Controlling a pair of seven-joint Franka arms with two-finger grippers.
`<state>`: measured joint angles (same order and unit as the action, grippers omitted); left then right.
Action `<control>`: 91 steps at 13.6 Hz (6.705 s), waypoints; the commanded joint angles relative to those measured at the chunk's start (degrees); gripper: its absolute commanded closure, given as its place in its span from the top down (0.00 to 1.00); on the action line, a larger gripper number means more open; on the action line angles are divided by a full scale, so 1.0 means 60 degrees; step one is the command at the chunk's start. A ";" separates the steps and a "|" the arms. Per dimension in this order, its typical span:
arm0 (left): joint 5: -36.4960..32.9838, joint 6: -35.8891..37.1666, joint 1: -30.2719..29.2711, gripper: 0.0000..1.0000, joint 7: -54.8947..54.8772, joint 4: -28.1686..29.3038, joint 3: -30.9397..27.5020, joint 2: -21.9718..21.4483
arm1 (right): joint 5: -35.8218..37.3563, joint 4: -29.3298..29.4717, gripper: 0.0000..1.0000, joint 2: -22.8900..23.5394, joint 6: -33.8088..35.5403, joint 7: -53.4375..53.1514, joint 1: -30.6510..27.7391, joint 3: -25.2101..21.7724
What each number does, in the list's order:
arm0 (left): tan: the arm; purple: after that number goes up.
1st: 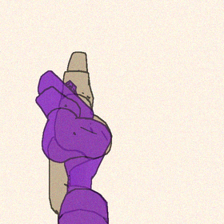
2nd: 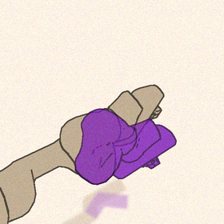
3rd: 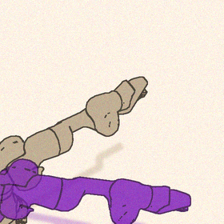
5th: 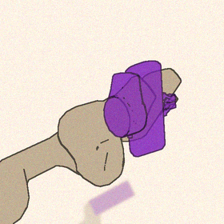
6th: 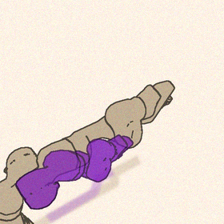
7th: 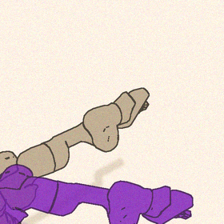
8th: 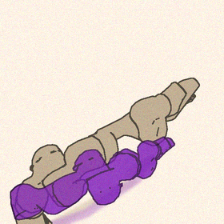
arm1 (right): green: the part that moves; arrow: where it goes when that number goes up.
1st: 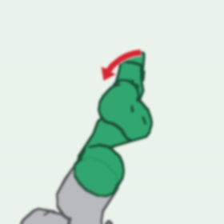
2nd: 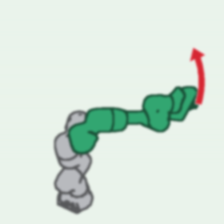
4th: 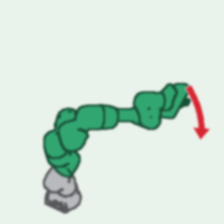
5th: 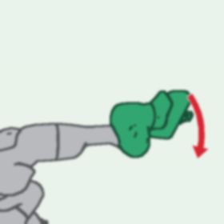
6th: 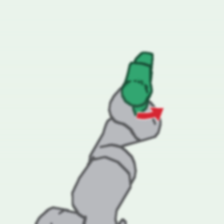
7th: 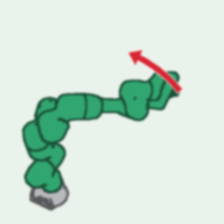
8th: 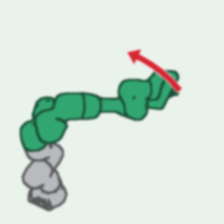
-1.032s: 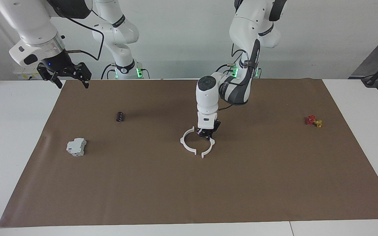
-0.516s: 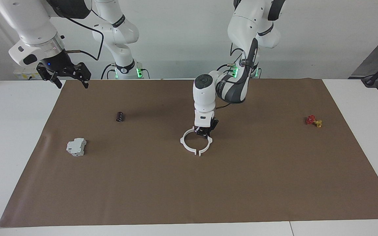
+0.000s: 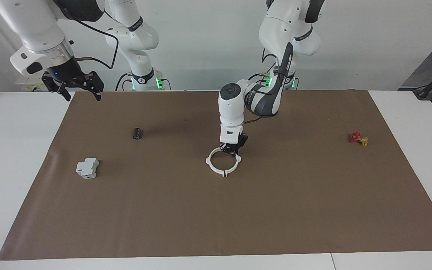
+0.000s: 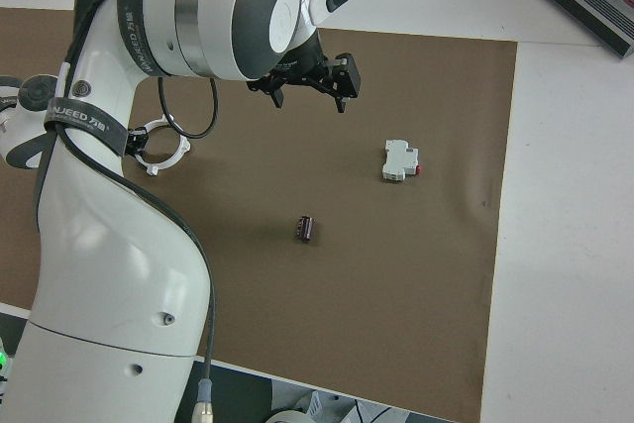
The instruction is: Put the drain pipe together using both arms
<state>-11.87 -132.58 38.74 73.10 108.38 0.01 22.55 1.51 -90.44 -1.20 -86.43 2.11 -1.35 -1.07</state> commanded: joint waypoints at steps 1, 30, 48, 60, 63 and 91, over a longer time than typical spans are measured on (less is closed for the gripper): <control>-0.0160 -0.0022 0.0224 0.00 0.0018 0.0365 -0.0133 -0.0287 | -0.0149 0.0074 1.00 0.0053 -0.0112 0.0204 -0.0156 0.0047; -0.0177 0.2126 -0.1575 1.00 -0.3124 -0.0162 -0.0148 -0.1969 | -0.0149 0.0074 1.00 0.0053 -0.0112 0.0190 -0.0141 0.0047; 0.0997 0.3390 -0.6105 1.00 -1.0881 -0.0368 -0.0075 -0.3655 | 0.0523 0.0351 1.00 0.0097 0.0165 -0.0281 0.0313 0.0135; 0.1627 0.4724 -0.5900 1.00 -1.0880 0.0949 0.0028 -0.5487 | 0.0056 0.0484 1.00 0.0155 0.0562 0.0028 -0.0010 -0.0012; 0.1920 0.4724 -0.5885 1.00 -1.1011 0.0308 -0.0118 -0.5064 | 0.0027 0.0484 1.00 0.0141 0.0576 0.0057 -0.0024 0.0003; 0.1935 0.7404 -0.6383 1.00 -1.1847 -0.1539 0.0175 -0.5136 | 0.0027 0.0469 1.00 0.0126 0.0591 0.0073 -0.0010 0.0003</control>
<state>-1.40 -87.81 1.72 2.29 98.63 0.20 -8.06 2.68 -87.54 -0.30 -83.34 1.04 -1.04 -1.13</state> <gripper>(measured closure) 0.000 0.000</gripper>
